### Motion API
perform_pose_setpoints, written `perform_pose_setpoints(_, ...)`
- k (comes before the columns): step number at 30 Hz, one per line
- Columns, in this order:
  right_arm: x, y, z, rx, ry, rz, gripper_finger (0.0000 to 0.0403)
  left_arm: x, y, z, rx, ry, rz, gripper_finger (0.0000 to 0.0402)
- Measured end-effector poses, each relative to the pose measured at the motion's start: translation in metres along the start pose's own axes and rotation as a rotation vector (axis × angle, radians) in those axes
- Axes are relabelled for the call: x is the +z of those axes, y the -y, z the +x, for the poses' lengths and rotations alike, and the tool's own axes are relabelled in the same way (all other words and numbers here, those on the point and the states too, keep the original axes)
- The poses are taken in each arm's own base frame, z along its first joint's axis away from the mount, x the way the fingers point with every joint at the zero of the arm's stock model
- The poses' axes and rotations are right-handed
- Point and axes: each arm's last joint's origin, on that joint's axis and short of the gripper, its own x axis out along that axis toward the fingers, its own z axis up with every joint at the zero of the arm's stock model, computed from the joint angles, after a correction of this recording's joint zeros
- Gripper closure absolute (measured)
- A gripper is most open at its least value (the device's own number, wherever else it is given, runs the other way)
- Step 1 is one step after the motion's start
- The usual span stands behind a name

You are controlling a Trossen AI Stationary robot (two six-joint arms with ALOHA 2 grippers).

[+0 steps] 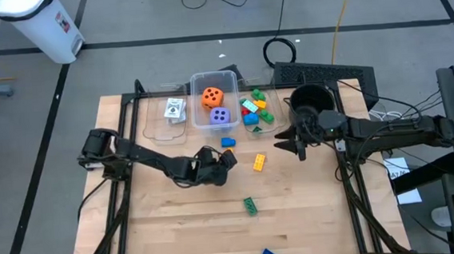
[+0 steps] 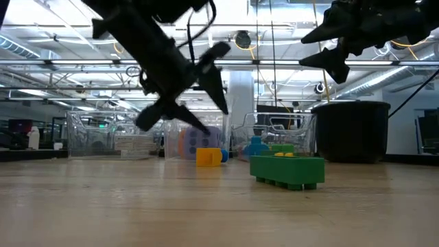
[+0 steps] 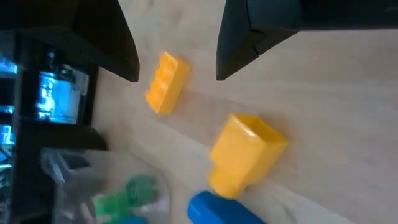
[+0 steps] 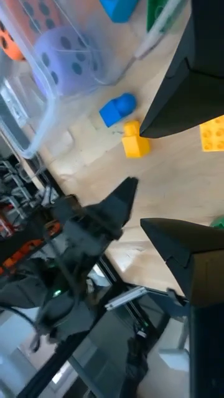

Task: Pick & Place Toys
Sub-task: Put the left yellow game piece into the right transparent bin

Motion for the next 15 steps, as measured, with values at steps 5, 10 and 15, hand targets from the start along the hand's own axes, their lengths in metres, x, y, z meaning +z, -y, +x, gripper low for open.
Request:
perform_pose_setpoints(5, 0.003, 0.001, 0.0, -0.047, 0.047, -0.029, 0.0188, 0.006, -0.004, 0.018, 0.023, 0.001, -0.017, 0.0195)
perform_pose_setpoints(10, 0.002, 0.001, 0.0, -0.053, 0.047, -0.04, 0.0188, 0.007, -0.009, 0.034, 0.039, -0.048, -0.042, 0.0214)
perform_pose_setpoints(15, 0.002, 0.001, 0.0, -0.055, 0.046, -0.039, 0.0188, 0.009, -0.011, 0.04, 0.043, -0.053, -0.038, 0.023)
